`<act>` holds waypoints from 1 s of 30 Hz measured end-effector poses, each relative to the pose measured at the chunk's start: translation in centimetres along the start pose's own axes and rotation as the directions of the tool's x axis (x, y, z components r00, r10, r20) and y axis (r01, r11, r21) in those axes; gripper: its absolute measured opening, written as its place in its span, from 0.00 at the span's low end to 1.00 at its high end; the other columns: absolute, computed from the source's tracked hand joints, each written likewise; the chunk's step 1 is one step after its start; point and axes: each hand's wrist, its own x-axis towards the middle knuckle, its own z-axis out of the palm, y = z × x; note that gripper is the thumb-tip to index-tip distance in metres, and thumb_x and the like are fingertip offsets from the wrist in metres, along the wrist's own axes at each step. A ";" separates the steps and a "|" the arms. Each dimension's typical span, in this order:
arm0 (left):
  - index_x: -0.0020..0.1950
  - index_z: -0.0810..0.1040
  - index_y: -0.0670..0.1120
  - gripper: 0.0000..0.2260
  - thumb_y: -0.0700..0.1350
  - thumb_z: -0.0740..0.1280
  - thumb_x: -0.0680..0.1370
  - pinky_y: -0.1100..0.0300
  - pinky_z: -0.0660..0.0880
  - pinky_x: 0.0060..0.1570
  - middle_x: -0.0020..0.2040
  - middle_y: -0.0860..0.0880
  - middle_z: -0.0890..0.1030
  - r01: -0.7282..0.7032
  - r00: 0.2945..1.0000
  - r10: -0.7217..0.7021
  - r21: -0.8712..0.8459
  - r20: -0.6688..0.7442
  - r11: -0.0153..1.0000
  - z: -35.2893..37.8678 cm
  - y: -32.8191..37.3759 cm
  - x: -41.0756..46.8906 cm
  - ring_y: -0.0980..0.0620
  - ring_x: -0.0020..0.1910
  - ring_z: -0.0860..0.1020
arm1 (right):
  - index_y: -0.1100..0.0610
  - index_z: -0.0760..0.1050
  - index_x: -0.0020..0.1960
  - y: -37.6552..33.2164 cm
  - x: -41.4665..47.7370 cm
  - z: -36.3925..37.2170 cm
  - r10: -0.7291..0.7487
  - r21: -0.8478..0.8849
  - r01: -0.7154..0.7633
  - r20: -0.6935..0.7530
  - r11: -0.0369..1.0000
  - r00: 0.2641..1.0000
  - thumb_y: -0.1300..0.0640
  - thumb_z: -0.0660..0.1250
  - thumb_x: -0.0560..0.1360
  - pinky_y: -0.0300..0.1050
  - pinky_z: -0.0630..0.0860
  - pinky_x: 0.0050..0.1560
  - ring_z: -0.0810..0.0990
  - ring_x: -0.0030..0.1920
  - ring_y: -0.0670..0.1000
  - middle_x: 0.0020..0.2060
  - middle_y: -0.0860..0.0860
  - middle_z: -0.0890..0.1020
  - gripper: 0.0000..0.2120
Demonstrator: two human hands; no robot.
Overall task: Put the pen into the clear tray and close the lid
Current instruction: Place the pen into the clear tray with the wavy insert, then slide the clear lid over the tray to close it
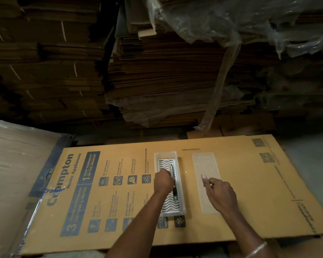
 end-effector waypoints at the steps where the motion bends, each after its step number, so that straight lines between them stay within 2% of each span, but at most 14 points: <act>1: 0.45 0.83 0.38 0.05 0.40 0.71 0.77 0.52 0.79 0.43 0.45 0.39 0.87 -0.005 1.000 0.005 0.055 0.003 0.998 0.5 0.0 0.4 0.41 0.48 0.86 | 0.51 0.81 0.38 0.4 -0.1 0.0 0.007 -0.004 -0.007 0.001 1.000 1.000 0.26 0.44 0.75 0.48 0.78 0.35 0.80 0.34 0.53 0.26 0.49 0.80 0.37; 5: 0.47 0.80 0.39 0.06 0.34 0.64 0.78 0.48 0.81 0.50 0.51 0.37 0.85 -0.012 1.000 0.014 0.194 -0.009 0.981 2.2 -0.4 1.8 0.37 0.53 0.84 | 0.51 0.81 0.39 1.9 -0.5 -0.3 0.035 -0.006 -0.035 0.005 0.999 0.999 0.26 0.45 0.75 0.47 0.76 0.33 0.80 0.32 0.50 0.24 0.49 0.78 0.36; 10: 0.59 0.79 0.37 0.11 0.36 0.59 0.83 0.49 0.80 0.55 0.59 0.38 0.83 0.073 0.997 -0.072 0.201 -0.014 0.977 2.9 -0.4 2.9 0.38 0.59 0.83 | 0.51 0.81 0.39 3.6 -0.8 -0.9 0.038 -0.037 -0.038 0.004 0.999 0.999 0.27 0.46 0.75 0.46 0.75 0.30 0.79 0.29 0.48 0.23 0.49 0.78 0.36; 15: 0.60 0.80 0.37 0.13 0.38 0.57 0.84 0.49 0.80 0.55 0.59 0.38 0.83 0.131 0.990 -0.121 0.155 -0.069 0.979 3.0 -0.8 3.8 0.38 0.58 0.83 | 0.51 0.82 0.41 4.3 -0.3 -1.0 0.057 -0.050 -0.055 0.032 0.997 0.998 0.27 0.46 0.75 0.44 0.72 0.30 0.79 0.30 0.48 0.23 0.49 0.78 0.36; 21: 0.58 0.79 0.37 0.13 0.37 0.57 0.83 0.49 0.80 0.56 0.58 0.37 0.84 0.126 0.987 -0.110 0.132 -0.119 0.983 3.5 -1.3 4.2 0.38 0.57 0.84 | 0.49 0.82 0.43 4.5 0.5 0.0 0.080 -0.083 -0.072 0.092 0.994 0.993 0.25 0.45 0.75 0.46 0.78 0.35 0.81 0.32 0.50 0.26 0.49 0.80 0.36; 24: 0.59 0.79 0.38 0.14 0.38 0.55 0.84 0.50 0.79 0.57 0.58 0.38 0.83 0.113 0.985 -0.090 0.158 -0.147 0.981 3.7 -1.3 3.9 0.39 0.58 0.83 | 0.48 0.82 0.45 4.0 0.8 0.6 0.080 -0.099 -0.067 0.135 0.993 0.988 0.28 0.49 0.77 0.46 0.78 0.37 0.82 0.35 0.50 0.31 0.49 0.83 0.31; 26: 0.60 0.78 0.38 0.14 0.38 0.54 0.85 0.51 0.78 0.57 0.59 0.39 0.83 0.101 0.984 -0.072 0.184 -0.162 0.978 3.9 -1.4 3.8 0.40 0.59 0.83 | 0.49 0.82 0.49 3.5 0.9 1.0 0.093 -0.125 -0.072 0.167 0.990 0.982 0.32 0.55 0.78 0.45 0.78 0.40 0.83 0.40 0.51 0.37 0.48 0.85 0.25; 28: 0.61 0.77 0.39 0.14 0.37 0.53 0.85 0.51 0.78 0.57 0.59 0.40 0.83 0.085 0.985 -0.050 0.211 -0.165 0.974 3.8 -1.6 3.6 0.42 0.59 0.83 | 0.50 0.80 0.53 3.0 1.1 1.7 0.108 -0.166 -0.075 0.201 0.983 0.974 0.37 0.60 0.79 0.46 0.78 0.46 0.82 0.50 0.52 0.49 0.50 0.84 0.19; 30: 0.61 0.78 0.39 0.13 0.35 0.55 0.84 0.52 0.79 0.55 0.59 0.41 0.83 0.044 0.985 -0.004 0.228 -0.173 0.973 3.7 -1.9 3.3 0.43 0.57 0.83 | 0.51 0.76 0.62 3.0 1.2 2.8 0.135 -0.190 -0.087 0.258 0.978 0.957 0.39 0.64 0.77 0.49 0.78 0.56 0.76 0.62 0.54 0.61 0.51 0.77 0.20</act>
